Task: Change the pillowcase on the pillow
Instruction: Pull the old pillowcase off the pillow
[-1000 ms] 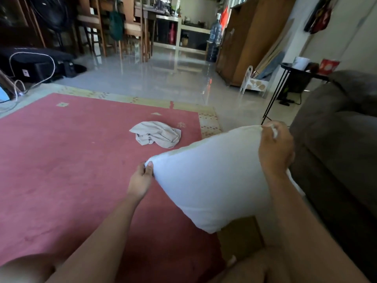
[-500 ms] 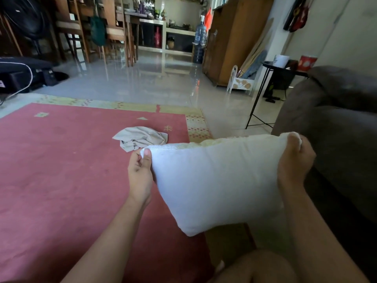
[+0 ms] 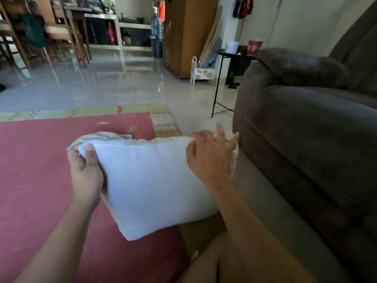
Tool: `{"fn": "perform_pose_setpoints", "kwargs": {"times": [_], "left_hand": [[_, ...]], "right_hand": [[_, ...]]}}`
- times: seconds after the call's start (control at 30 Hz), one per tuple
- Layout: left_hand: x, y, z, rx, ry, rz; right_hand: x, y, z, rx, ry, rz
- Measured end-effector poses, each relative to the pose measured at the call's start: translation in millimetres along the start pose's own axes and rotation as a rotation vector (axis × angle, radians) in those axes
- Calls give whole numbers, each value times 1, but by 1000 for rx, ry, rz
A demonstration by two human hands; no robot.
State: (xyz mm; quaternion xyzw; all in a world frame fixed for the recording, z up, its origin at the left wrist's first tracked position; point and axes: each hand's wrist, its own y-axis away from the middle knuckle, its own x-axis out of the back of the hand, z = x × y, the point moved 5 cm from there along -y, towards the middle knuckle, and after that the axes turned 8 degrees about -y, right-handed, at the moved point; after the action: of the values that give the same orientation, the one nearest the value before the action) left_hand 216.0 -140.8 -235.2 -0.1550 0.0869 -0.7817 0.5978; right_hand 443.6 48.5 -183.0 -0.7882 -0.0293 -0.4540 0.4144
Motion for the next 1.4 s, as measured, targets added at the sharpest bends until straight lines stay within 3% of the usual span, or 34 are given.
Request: {"fn": "perform_pose_setpoints", "kwargs": {"times": [0.1,0.2,0.3,0.5,0.6,0.67,0.77,0.87,0.97,1.13,1.4], "left_hand": [[-2,1,-2,-15,-48,15],[3,-2,-5,-61,-150,34],[4,-8,-11,-56,-169,65],[-6,1,-9,38,-38,-23],[-12,6,-15,113,56,-111],[-12,6,-25,134,77,-160],[-6,18,-33,148,64,-196],[-11,42,-34,152,52,-277],[-9,56,-46,160,93,-305],[-6,86,-103,197,21,-449],[-16,143,-203,426,-183,-679]], "right_hand": [[-11,10,-17,73,-29,-30],[-8,6,12,34,-56,40],[-2,5,58,-139,-183,116],[-11,13,105,-491,-842,-22],[-15,12,103,-591,-956,-4],[-19,11,97,-633,-885,24],[-10,8,64,-378,-330,118],[-13,8,-2,17,-77,17],[-28,14,-64,234,-93,-155],[-49,12,-134,460,-100,-233],[-65,10,-142,464,-75,-146]]}}
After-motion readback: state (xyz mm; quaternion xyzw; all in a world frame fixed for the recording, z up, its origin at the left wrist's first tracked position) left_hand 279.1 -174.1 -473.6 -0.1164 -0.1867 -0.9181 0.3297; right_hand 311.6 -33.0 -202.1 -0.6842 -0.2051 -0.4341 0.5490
